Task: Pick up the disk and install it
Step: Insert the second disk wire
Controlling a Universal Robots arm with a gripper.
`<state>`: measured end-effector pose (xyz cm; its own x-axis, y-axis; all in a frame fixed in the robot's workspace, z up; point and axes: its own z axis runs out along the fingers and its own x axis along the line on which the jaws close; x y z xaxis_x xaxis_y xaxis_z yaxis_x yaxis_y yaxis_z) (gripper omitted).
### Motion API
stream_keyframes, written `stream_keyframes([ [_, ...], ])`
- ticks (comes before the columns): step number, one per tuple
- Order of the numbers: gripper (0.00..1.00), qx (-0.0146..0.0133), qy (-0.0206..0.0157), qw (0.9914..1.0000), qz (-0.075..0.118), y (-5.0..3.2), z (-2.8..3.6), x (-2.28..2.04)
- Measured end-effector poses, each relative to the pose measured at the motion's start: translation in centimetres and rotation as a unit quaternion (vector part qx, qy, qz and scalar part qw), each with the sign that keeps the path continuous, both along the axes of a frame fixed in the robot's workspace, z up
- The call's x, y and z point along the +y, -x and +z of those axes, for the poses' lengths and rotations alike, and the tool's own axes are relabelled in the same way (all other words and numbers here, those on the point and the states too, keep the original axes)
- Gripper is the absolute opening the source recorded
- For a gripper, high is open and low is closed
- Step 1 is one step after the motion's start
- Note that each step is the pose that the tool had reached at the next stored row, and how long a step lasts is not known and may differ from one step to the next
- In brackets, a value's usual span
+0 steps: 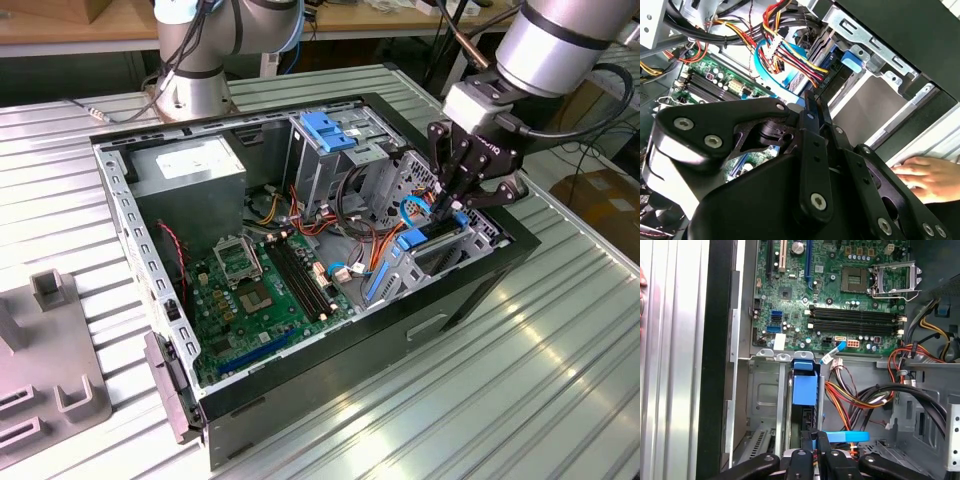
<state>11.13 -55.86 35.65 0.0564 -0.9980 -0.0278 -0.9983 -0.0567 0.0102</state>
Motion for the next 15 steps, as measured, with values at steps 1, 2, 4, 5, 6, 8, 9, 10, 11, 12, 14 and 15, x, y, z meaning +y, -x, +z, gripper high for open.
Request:
stream_keyframes([
  [1,0.16,0.0,-0.0022,1.0,0.0,0.0,-0.04,-0.07],
  [2,0.16,-0.0001,-0.0064,0.99998,0.0,0.0,-0.06,-0.17],
  [4,0.16,-0.0002,-0.0149,0.99989,0.0,0.0,-0.14,-0.46],
  [5,0.16,-0.0002,-0.017,0.99986,0.0,0.0,-0.19,-0.6],
  [6,0.16,-0.0002,-0.0179,0.99984,0.0,0.0,-0.23,-0.72],
  [8,0.16,-0.0009,-0.0192,0.99982,0.0,-0.01,-0.36,-0.85],
  [9,0.16,-0.0049,-0.0195,0.9998,0.0,0.0,-0.41,-0.85],
  [10,0.16,-0.0067,-0.0196,0.99979,0.0,0.05,-0.43,-0.86],
  [11,0.16,-0.0073,-0.0197,0.99978,0.0,0.08,-0.44,-0.86],
  [12,0.16,-0.008,-0.0207,0.99975,0.0,0.12,-0.47,-0.86],
  [14,0.16,-0.0097,-0.0227,0.9997,0.0,0.15,-0.58,-0.86],
  [15,0.16,-0.0108,-0.0234,0.99967,0.0,0.15,-0.65,-0.85],
])
